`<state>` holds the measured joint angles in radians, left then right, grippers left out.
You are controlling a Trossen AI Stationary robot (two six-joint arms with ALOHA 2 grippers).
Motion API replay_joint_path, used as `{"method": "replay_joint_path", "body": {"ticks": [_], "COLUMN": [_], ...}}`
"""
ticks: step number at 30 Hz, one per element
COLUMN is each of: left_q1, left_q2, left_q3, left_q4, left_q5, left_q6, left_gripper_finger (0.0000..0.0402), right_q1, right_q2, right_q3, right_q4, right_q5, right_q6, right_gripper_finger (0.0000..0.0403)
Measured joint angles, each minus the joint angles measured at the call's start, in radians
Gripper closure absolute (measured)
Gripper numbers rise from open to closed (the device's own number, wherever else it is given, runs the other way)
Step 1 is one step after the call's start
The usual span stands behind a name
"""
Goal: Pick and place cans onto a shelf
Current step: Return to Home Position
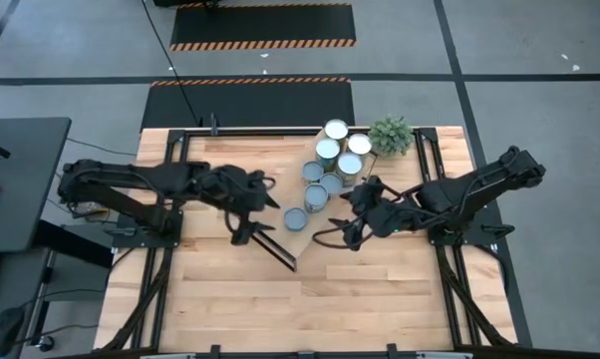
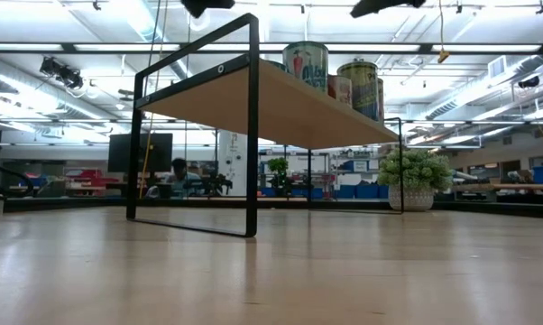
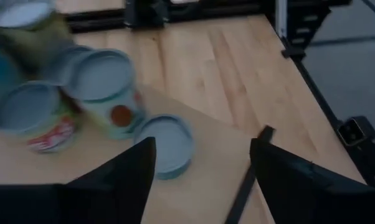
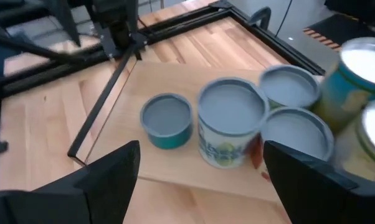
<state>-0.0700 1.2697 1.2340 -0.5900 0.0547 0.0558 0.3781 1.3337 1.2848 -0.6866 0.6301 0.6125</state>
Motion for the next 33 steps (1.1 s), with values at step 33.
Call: {"method": "replay_joint_path", "body": {"ticks": [33], "left_q1": [0.309], "left_q2": [-0.460], "left_q3": [-0.411], "left_q4": [0.256], "left_q5": [0.143], "left_q6": [-0.234], "left_gripper_finger": [0.0230], "right_q1": [0.027], "right_q2": [-0.487], "right_q3": [-0.439], "right_q4": [0.297], "right_q5": [0.088], "right_q6": [0.103], "right_gripper_finger": [0.0056]}}
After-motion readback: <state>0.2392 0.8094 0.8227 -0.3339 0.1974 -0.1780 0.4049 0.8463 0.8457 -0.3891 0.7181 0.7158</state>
